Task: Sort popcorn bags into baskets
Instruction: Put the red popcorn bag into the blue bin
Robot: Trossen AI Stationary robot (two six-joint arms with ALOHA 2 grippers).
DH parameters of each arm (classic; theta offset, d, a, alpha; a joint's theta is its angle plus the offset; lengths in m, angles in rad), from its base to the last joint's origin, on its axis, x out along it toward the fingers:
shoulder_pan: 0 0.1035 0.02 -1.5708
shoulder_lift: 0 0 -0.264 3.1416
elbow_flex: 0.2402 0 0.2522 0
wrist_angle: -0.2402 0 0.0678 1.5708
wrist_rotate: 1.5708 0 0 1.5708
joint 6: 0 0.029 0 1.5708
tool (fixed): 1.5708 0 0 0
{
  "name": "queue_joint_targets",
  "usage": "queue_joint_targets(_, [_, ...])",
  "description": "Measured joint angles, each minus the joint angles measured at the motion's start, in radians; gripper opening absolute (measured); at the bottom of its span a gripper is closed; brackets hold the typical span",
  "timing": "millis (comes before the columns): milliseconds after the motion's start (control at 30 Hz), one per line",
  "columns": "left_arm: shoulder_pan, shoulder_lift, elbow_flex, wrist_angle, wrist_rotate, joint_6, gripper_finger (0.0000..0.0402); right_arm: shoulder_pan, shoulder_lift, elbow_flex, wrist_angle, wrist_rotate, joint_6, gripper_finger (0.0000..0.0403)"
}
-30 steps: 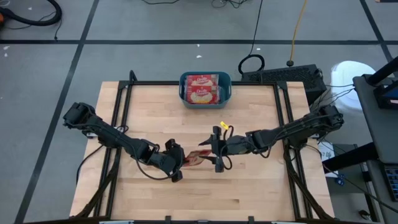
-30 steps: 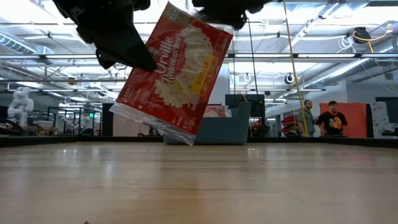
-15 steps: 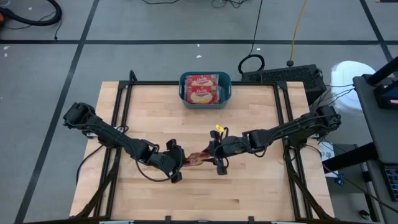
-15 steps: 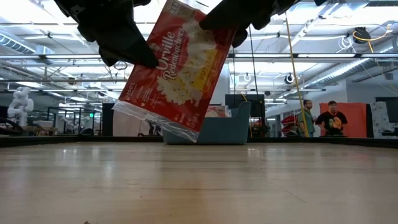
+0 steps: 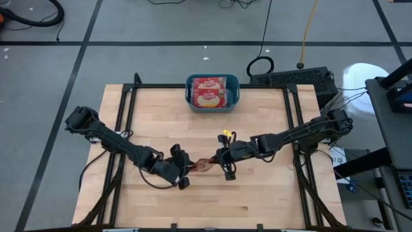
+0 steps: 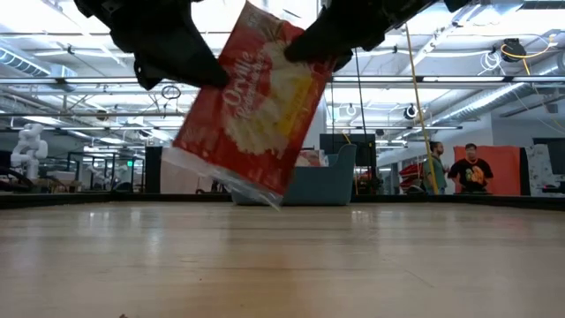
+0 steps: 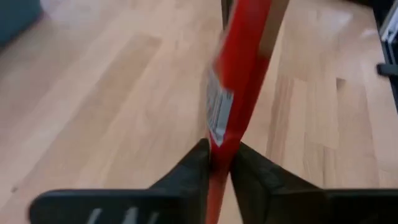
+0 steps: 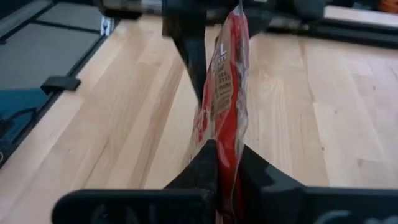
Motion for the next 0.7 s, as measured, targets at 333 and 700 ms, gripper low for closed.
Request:
queue_joint_targets(333, [-0.062,-0.004,0.0,0.096,-0.182,0.037,0.0177,0.004,-0.061,-0.006,-0.114,-0.005,0.023,0.0012])
queue_joint_targets(700, [-0.121,-0.005,0.001,0.164,-0.37,0.12,0.0166,0.1,-0.289,-0.206,0.05,0.087,0.094,0.0014])
